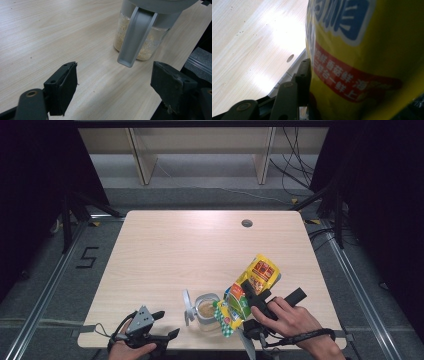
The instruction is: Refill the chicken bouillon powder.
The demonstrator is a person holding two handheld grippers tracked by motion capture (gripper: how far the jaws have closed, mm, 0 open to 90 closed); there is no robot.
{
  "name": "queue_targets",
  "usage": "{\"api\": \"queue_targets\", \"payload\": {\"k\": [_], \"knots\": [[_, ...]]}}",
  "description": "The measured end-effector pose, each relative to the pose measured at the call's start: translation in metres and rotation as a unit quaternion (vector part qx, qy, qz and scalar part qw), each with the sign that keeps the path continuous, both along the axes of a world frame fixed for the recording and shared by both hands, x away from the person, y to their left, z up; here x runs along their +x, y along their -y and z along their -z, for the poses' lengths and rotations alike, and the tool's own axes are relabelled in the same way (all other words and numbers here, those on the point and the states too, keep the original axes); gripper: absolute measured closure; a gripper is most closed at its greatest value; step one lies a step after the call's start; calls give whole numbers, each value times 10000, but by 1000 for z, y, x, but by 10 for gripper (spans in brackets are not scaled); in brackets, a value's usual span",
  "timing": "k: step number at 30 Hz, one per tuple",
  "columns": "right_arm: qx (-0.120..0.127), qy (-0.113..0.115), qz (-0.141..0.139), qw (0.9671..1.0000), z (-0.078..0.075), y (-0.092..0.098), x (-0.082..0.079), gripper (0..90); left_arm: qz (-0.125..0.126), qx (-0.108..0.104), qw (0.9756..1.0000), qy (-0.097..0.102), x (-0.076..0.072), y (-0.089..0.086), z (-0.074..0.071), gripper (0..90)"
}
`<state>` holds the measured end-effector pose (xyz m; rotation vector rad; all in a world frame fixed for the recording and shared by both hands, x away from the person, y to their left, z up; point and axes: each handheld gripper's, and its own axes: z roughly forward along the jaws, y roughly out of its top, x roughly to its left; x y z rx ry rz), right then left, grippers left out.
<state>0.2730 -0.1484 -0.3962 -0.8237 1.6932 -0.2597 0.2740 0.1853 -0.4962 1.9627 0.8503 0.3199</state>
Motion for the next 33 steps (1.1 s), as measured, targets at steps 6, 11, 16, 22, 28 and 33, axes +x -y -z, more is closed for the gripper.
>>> {"api": "queue_targets", "payload": {"k": [6,11,16,22,28,33], "knots": [[87,-12,-2,10000,1,1,0,597,-4,-2,10000,2,0,0,0,207],[356,-148,48,9992,2,3,1,599,3,2,10000,3,0,0,0,207],[539,-322,125,9979,4,5,4,604,-3,-10,10000,1,0,0,0,207],[1067,-527,186,9927,9,13,4,611,-44,-69,10000,-57,-1,1,0,207],[1374,-728,208,9876,18,18,3,616,-41,-66,9999,-64,-1,1,0,207],[1539,-855,255,9841,24,21,4,625,-46,-33,10000,-55,-1,0,0,207]]}}
